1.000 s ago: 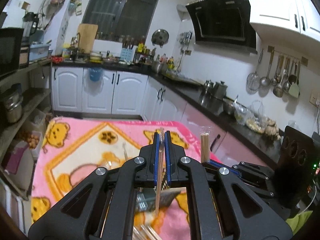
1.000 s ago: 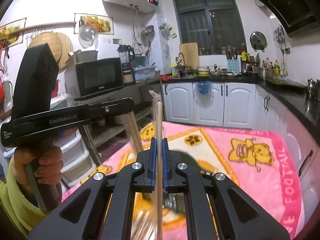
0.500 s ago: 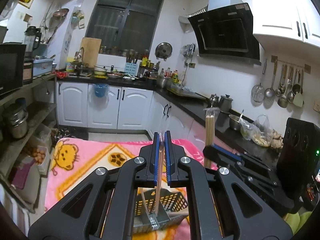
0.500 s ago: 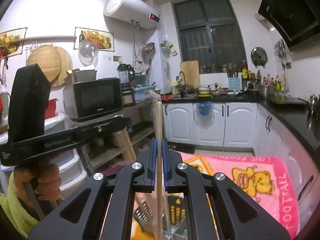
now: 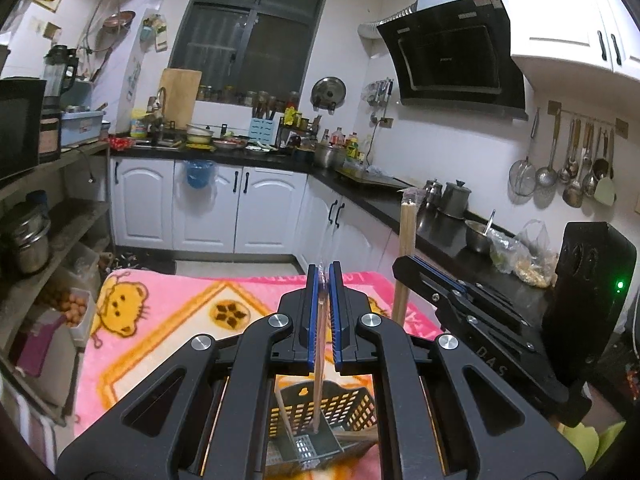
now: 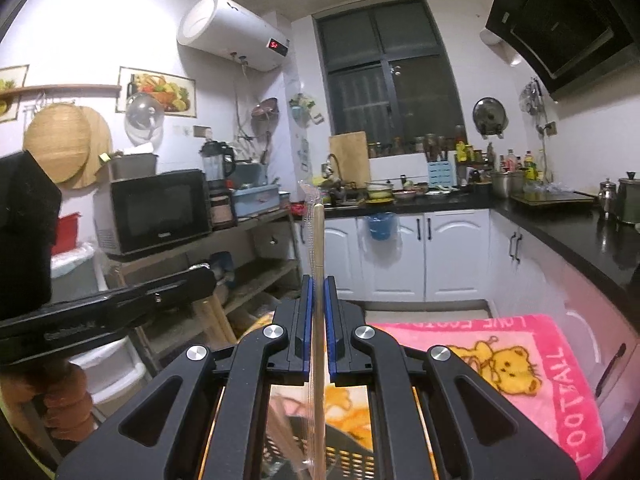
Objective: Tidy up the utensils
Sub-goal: 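Lower the held chopstick into the green caddy with the right gripper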
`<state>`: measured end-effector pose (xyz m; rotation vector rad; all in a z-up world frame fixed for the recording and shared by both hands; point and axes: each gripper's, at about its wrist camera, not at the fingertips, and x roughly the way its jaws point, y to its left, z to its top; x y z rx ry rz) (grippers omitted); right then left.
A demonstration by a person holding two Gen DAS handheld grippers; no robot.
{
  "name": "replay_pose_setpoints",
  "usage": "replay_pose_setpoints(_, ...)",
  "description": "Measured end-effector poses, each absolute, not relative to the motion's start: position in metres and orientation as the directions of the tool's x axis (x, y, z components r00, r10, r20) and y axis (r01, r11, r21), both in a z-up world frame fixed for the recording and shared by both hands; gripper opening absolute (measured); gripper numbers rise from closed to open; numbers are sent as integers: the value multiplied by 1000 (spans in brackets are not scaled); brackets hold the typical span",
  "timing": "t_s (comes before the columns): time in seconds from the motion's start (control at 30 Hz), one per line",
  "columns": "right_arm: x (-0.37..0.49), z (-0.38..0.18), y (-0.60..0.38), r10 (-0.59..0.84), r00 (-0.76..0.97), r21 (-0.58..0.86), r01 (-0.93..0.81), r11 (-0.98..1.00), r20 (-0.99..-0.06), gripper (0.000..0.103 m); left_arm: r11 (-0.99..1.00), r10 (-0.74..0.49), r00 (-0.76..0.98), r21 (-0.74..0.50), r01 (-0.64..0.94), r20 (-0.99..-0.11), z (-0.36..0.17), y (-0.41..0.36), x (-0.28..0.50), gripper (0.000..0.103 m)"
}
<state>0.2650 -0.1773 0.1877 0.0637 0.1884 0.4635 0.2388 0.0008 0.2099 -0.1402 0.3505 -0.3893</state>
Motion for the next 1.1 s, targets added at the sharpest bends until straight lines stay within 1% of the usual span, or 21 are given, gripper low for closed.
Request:
replay_pose_setpoints(0.1,266,180,-179,432,888,101,-421,901,-159,6,924,-378,873,-183,336,-307,202,-4,241,3)
replay_pose_setpoints(0.43,271,157,-183,384,910,85,-375,923,-158,6,910,-410,846,-218,353,-341,173,-8,251,3)
replay_pose_setpoints(0.87,277,143,-186,382,907,92,-371,924,-178,6,903,-421,830,-251,348,-367,146,-6,255,3)
replay_pose_setpoints(1.1,278,125,-200,375,908,113,-359,926,-187,7,903,-422,824,-261,343,-377,137,-5,256,3)
